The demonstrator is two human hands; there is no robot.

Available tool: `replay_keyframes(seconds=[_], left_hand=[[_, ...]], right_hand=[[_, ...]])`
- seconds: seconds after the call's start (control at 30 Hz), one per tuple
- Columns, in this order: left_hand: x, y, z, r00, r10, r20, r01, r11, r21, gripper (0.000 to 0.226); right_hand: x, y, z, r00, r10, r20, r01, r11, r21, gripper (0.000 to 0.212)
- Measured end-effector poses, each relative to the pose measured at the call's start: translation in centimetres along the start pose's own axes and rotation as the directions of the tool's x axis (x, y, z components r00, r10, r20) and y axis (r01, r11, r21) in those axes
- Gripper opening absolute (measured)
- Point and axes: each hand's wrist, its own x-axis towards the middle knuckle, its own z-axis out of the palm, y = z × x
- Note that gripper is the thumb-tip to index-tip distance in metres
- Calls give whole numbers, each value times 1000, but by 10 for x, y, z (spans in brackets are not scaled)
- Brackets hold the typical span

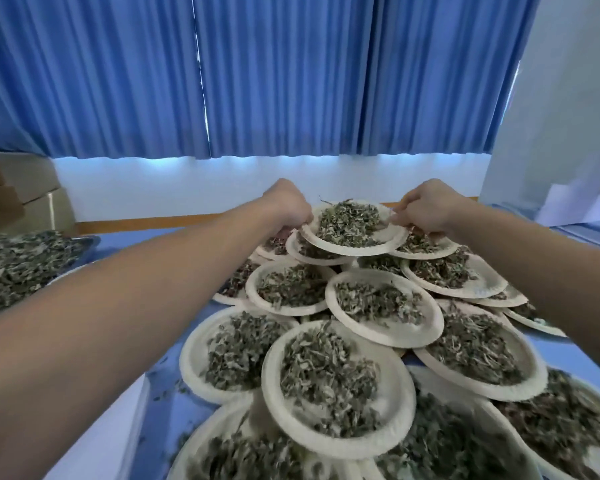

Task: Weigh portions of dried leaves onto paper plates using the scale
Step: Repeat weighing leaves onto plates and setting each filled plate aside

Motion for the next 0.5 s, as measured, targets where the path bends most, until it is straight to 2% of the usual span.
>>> replay_keyframes(seconds=[0.13, 0.27, 0.33, 0.4, 0.5], left_hand=[[64, 4, 11, 999, -34, -32, 34, 999, 8, 24], [115, -4, 33, 996, -87, -27, 88, 996, 11, 16], [131, -4, 46, 997, -72, -38, 74, 995, 68, 14], [145, -4, 54, 998, -39, -43, 45, 989, 144, 24], [160, -1, 62, 999, 21, -43, -13, 983, 184, 18]], right_hand=[[59, 0, 2, 998, -56, -27, 52, 988, -144, 24], [107, 10, 18, 999, -37, -27, 30, 971, -237, 30], [125, 20, 26, 999, -16, -34, 4, 950, -313, 19], [139, 30, 31, 999, 22, -26, -30, 932, -360, 24], [153, 39, 29, 998, 31, -60, -55, 896, -442, 24]])
